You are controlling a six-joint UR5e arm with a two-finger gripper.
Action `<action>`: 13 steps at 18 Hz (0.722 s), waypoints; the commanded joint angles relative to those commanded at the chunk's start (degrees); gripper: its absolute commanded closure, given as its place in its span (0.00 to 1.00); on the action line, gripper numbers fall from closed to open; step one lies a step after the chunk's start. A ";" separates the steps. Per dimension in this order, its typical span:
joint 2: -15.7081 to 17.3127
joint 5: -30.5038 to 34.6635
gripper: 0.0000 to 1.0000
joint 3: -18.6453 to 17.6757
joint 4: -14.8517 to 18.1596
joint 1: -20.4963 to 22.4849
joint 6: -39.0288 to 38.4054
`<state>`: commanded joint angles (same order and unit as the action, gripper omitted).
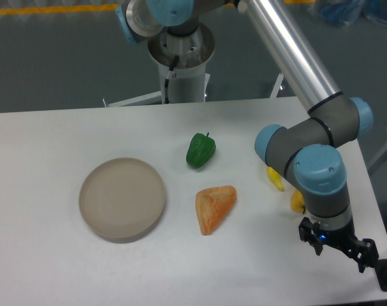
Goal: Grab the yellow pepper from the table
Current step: 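Raise the gripper and move it above the yellow pepper beside the banana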
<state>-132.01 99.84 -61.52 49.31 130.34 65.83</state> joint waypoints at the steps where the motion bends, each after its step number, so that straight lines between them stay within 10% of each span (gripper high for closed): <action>1: 0.00 0.00 0.00 -0.17 -0.17 0.00 0.00; 13: 2.10 0.26 0.00 -3.93 0.26 -0.26 -2.10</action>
<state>-129.91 100.11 -65.46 49.57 130.08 63.73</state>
